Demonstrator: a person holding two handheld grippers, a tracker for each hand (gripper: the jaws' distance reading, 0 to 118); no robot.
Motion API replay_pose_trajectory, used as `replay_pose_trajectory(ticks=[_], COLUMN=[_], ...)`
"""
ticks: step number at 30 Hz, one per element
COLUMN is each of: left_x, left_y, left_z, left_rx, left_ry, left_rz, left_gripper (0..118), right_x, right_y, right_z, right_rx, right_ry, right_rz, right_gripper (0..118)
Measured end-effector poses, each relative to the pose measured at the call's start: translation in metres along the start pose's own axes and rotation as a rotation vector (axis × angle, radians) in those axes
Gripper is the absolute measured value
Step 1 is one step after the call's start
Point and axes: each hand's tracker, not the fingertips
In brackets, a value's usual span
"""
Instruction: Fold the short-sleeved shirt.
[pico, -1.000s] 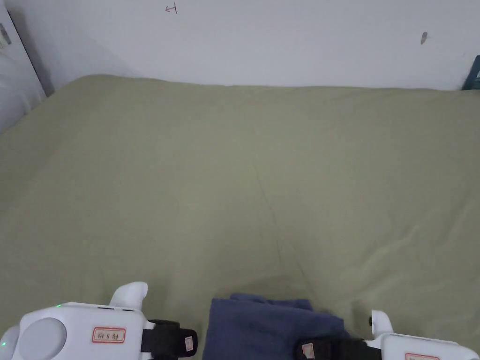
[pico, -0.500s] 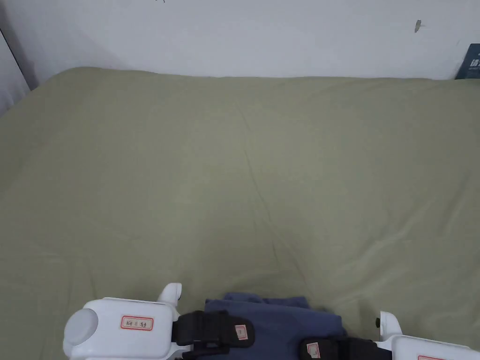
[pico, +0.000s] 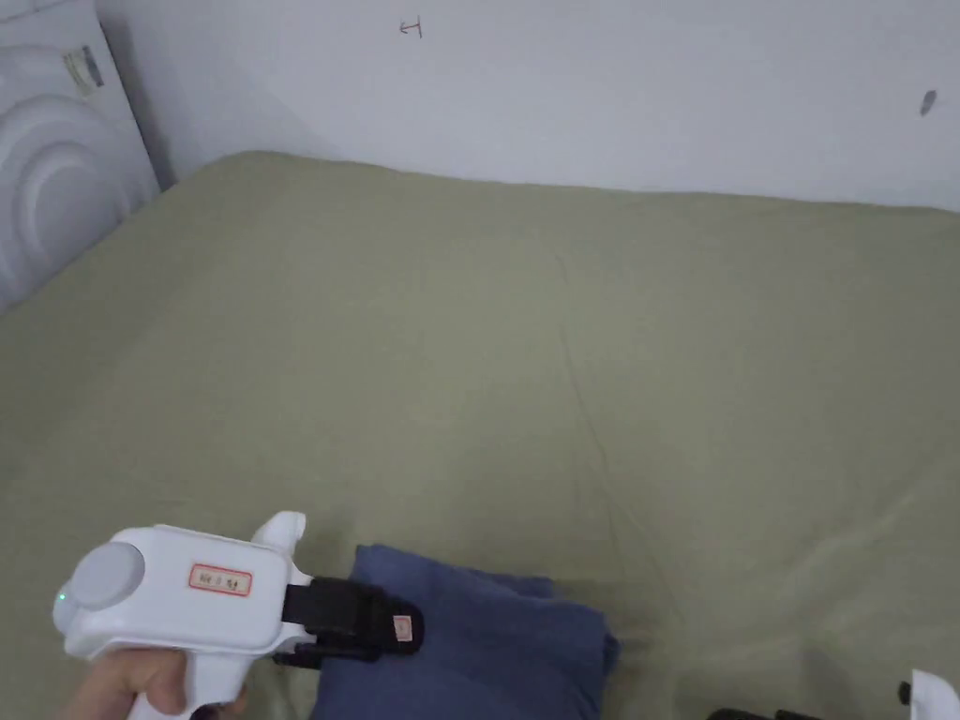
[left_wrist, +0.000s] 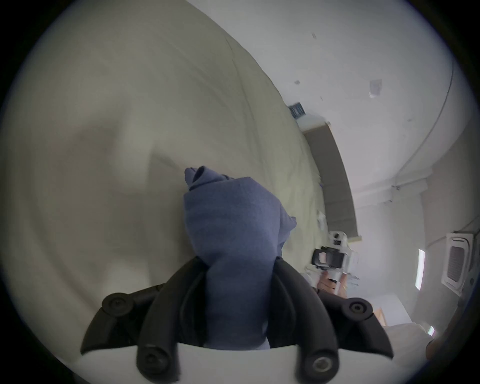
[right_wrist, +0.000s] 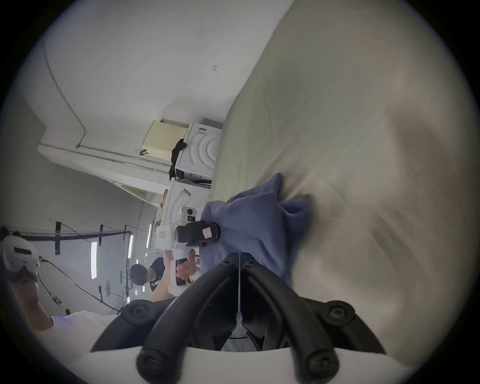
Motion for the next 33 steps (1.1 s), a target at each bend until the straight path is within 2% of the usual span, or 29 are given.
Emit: replay_pose_trajectory(ticks=[3,7,15,16,17,18,19,22,24,27,30,31,32,33], left_x=[-0.035,-0.077,-0.109,-0.107,-0.11,-0.108,-0.106,-0.08,-0.064,-0.028,0.018,0.036,0.057,0.073], left_y=[0.028,0.065,0.112,0.115,0.117,0.117,0.116,0.102,0.094,0.069,0.04,0.03,0.019,0.009], left_z=[0.064,0.141,0.19,0.19,0.193,0.195,0.197,0.211,0.213,0.207,0.183,0.17,0.153,0.134], left_rx=[0.036,0.094,0.115,0.114,0.122,0.156,0.167,0.252,0.252,0.302,0.417,0.436,0.483,0.466], left_ry=[0.12,0.286,0.423,0.458,0.506,0.524,0.546,0.541,0.594,0.596,0.595,0.594,0.571,0.558], left_rz=[0.009,0.035,0.047,0.044,0.02,-0.004,-0.013,-0.011,-0.003,-0.063,-0.152,-0.168,-0.194,-0.238], left_gripper=[30,30,31,45,73,109,118,118,118,117,93,93,56,0], right_x=[-0.016,-0.035,-0.049,-0.05,-0.05,-0.05,-0.05,-0.053,-0.057,-0.066,-0.081,-0.087,-0.097,-0.107], right_y=[0.003,0.006,0.009,0.01,0.01,0.012,0.012,0.013,0.013,0.012,0.013,0.013,0.011,0.01], right_z=[0.01,0.021,0.036,0.036,0.036,0.037,0.038,0.04,0.043,0.049,0.053,0.053,0.053,0.053], right_rx=[0.059,0.113,0.168,0.17,0.17,0.168,0.169,0.175,0.18,0.199,0.221,0.235,0.273,0.306], right_ry=[-0.084,-0.14,-0.177,-0.184,-0.187,-0.193,-0.199,-0.197,-0.19,-0.184,-0.225,-0.254,-0.312,-0.369], right_rz=[0.066,0.148,0.153,0.154,0.155,0.159,0.163,0.172,0.183,0.225,0.313,0.343,0.399,0.446], right_gripper=[4,4,4,4,4,4,4,4,4,4,4,4,4,4])
